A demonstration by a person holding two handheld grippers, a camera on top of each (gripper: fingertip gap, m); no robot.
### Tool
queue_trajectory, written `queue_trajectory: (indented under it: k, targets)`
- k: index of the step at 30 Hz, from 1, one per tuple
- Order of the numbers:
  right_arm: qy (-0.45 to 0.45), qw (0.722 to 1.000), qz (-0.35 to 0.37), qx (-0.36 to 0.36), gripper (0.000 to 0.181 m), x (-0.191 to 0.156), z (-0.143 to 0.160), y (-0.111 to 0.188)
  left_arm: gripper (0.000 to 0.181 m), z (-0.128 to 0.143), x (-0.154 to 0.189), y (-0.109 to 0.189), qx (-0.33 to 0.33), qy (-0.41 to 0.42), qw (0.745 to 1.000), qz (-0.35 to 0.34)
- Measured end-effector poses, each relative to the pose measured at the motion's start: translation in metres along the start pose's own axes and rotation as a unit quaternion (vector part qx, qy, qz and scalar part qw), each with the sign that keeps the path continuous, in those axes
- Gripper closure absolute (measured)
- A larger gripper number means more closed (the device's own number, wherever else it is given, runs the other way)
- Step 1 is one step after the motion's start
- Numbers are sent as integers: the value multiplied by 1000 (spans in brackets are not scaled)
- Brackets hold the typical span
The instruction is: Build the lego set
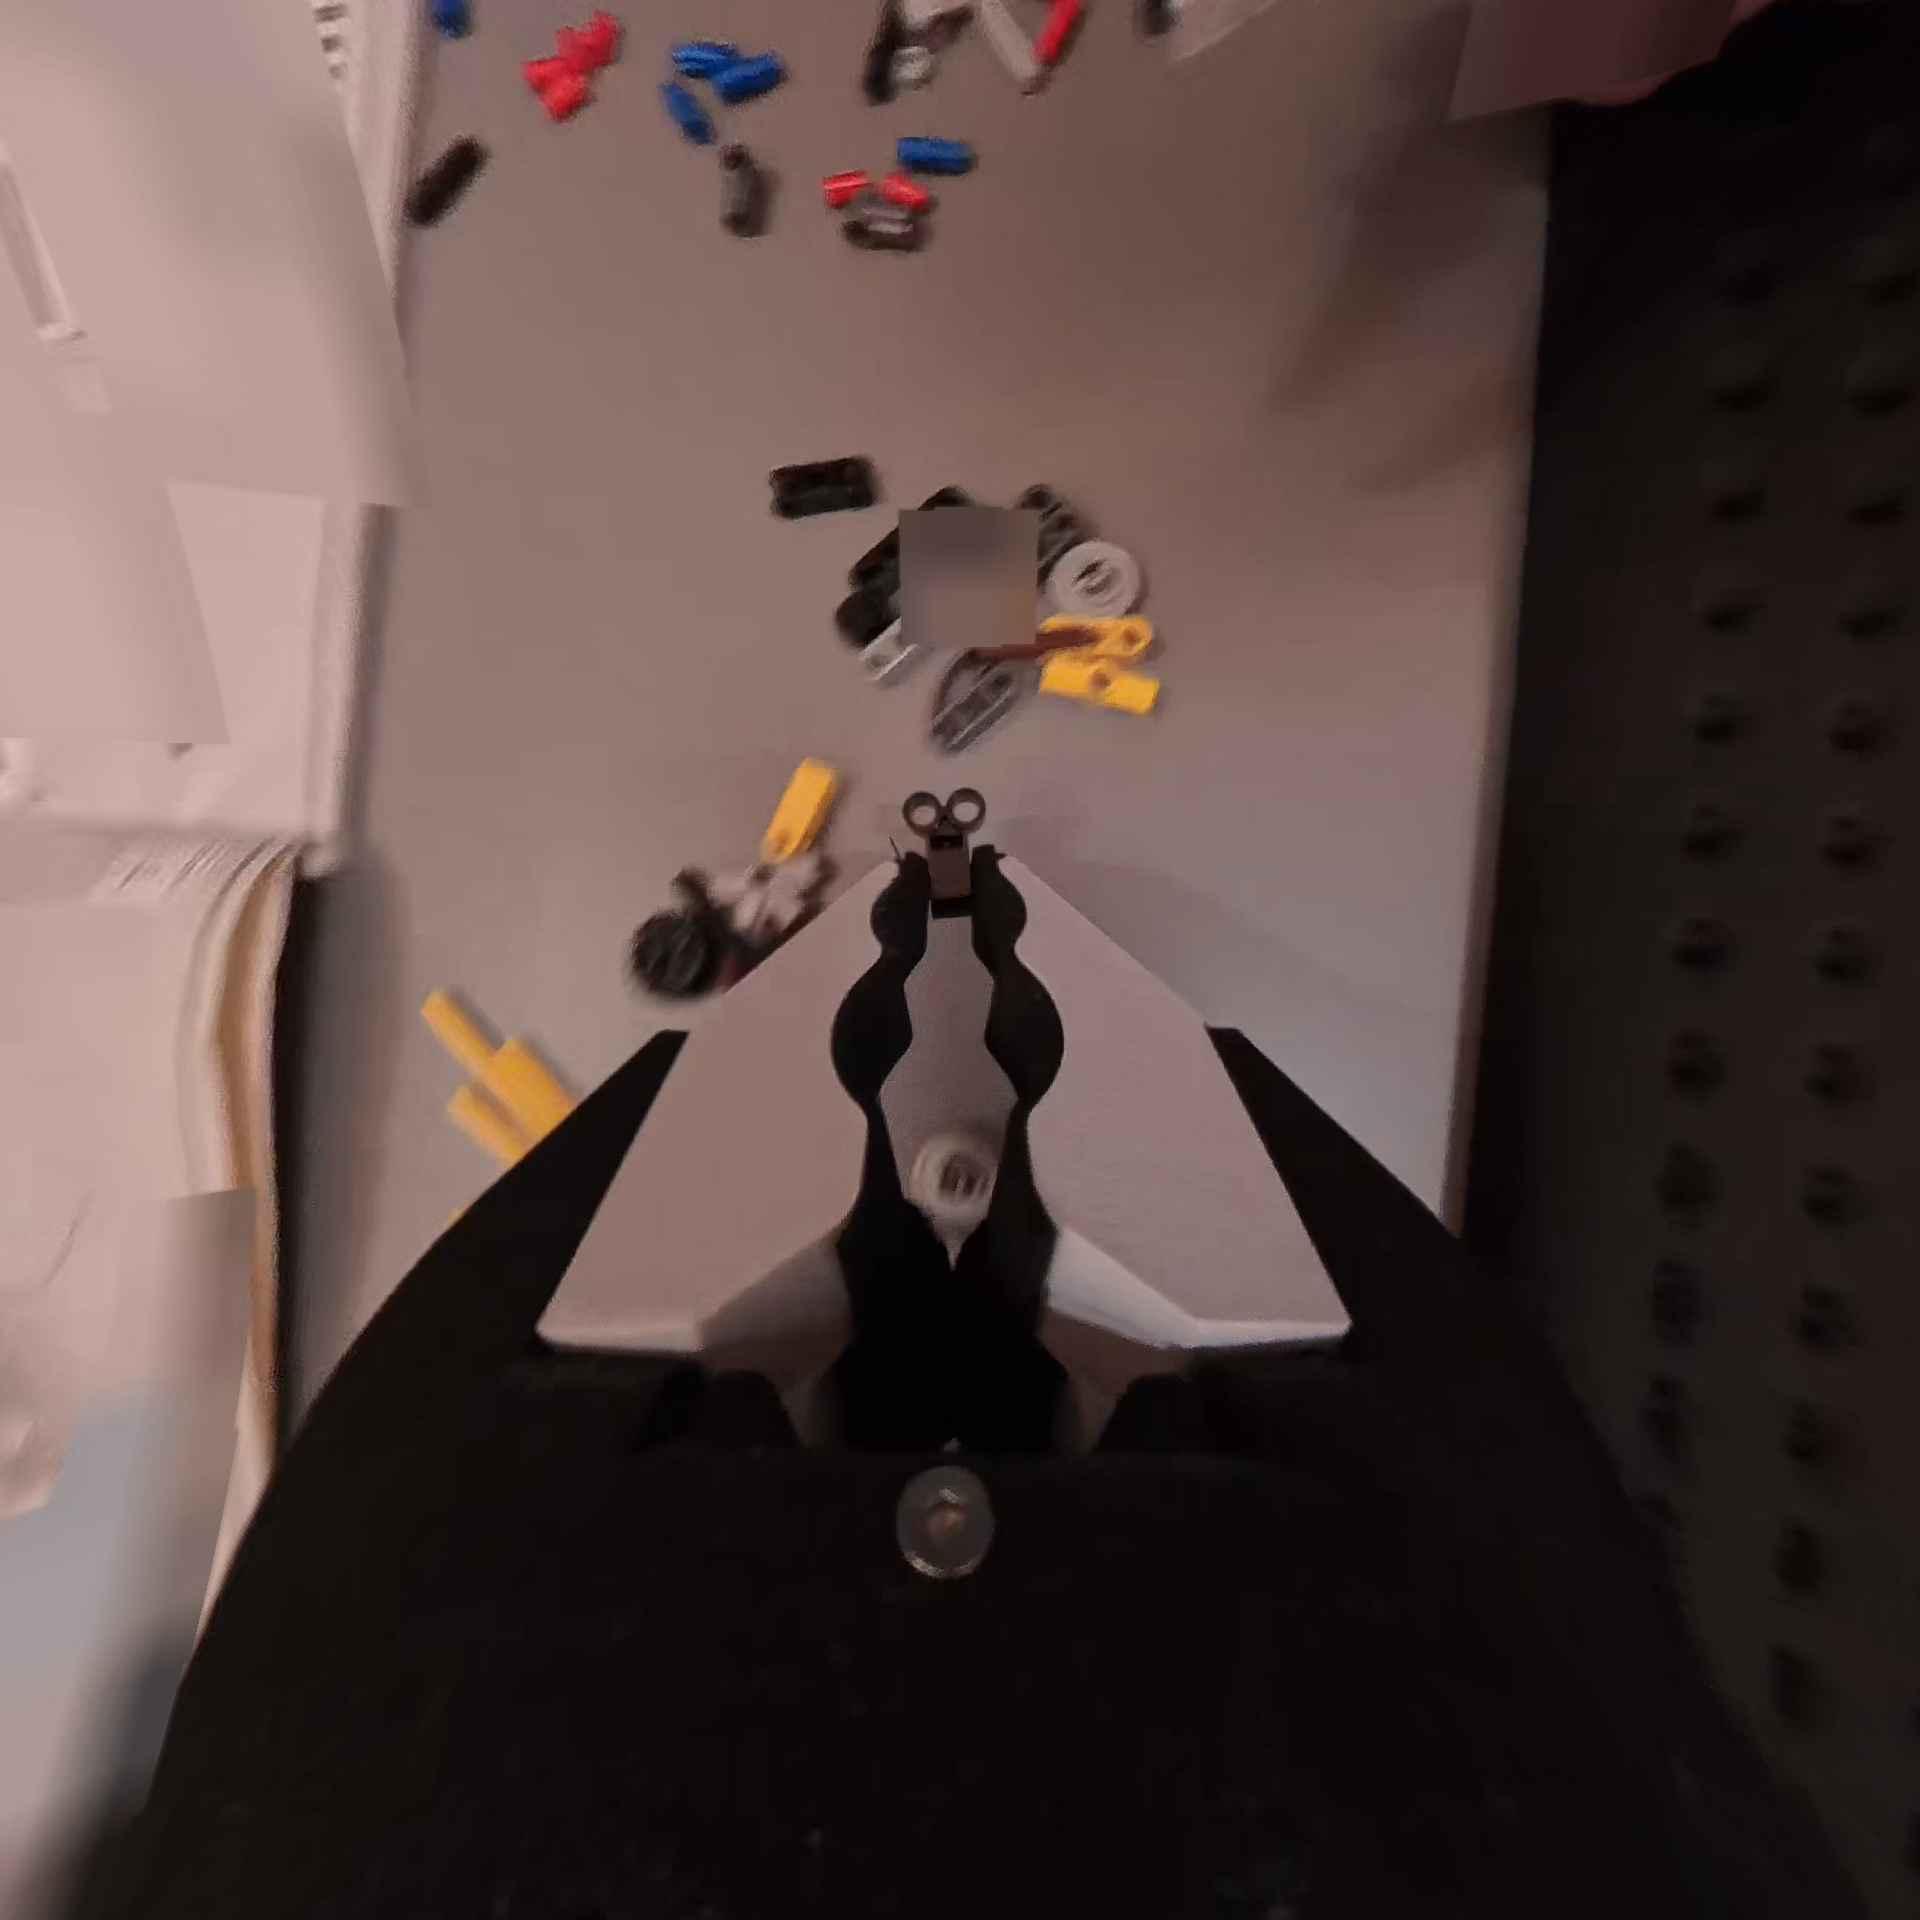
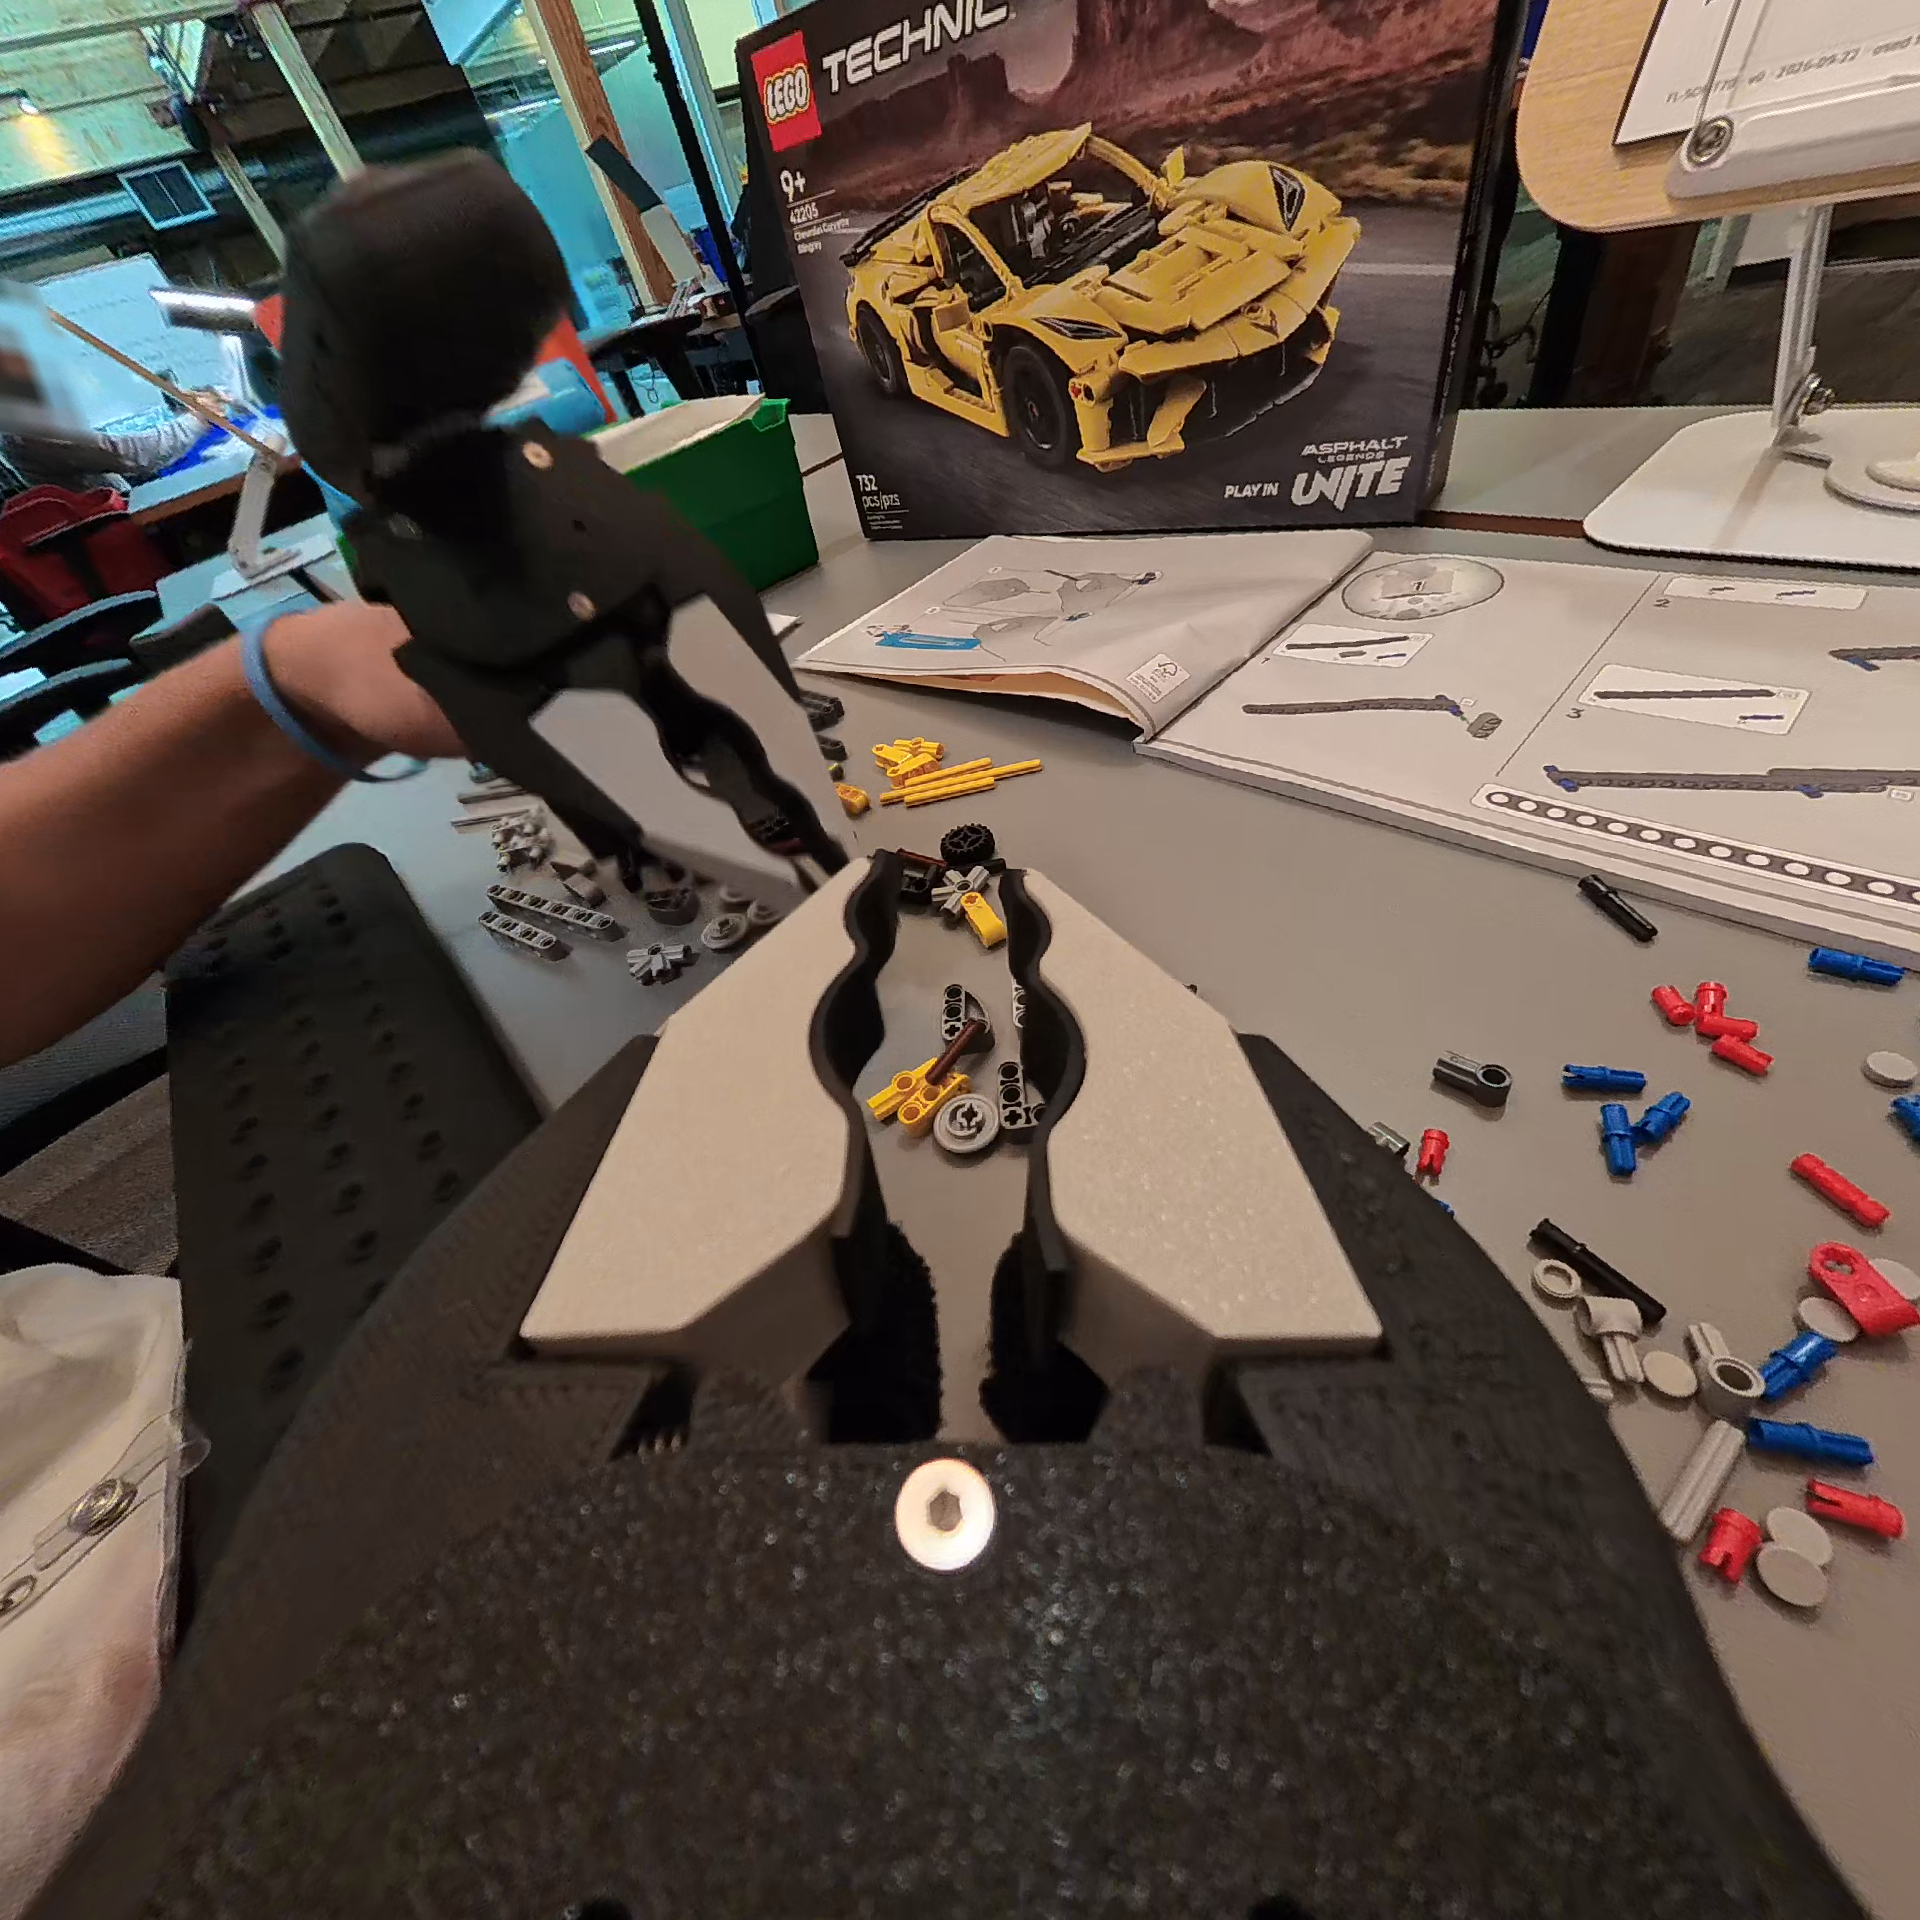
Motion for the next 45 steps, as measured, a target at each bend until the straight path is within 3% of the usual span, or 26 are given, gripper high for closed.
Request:
queue_trajectory:
  k: [5, 7, 9, 19, 31, 39, 45]
  targets:
    - [4, 1000, 1, -2, 161, -1, 0, 0, 175, 75, -11, 84, -108, 137, 977, -125]
    - [5, 1000, 2, -6, 161, -1, 1, -1, 175, 101, -5, 104, -138, 187, 962, -142]
    - [6, 1000, 4, -9, 161, -1, 1, -2, 175, 110, 6, 109, -129, 208, 959, -140]
    - [7, 1000, 7, -9, 161, -1, 1, -2, 175, 88, 34, 76, -99, 134, 983, -70]
    - [5, 1000, 6, -8, 161, -1, 1, -2, 174, 82, 22, 55, -126, 112, 984, -49]
    - [6, 1000, 6, -8, 161, -1, 1, -2, 162, 81, 23, 56, -136, 108, 983, -51]
    - [6, 1000, 6, -6, 161, -1, 1, -2, 160, 64, 19, 70, -97, 101, 987, -80]
Point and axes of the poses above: each gripper's, where its closed fingertips meet, y back along the fingers, z out of its underside, x = y × z across the jaws, the point moved 10 cm from there along y, back along the fingers, and after that the axes turned 14 degrees about -y, right-handed, at the moved point
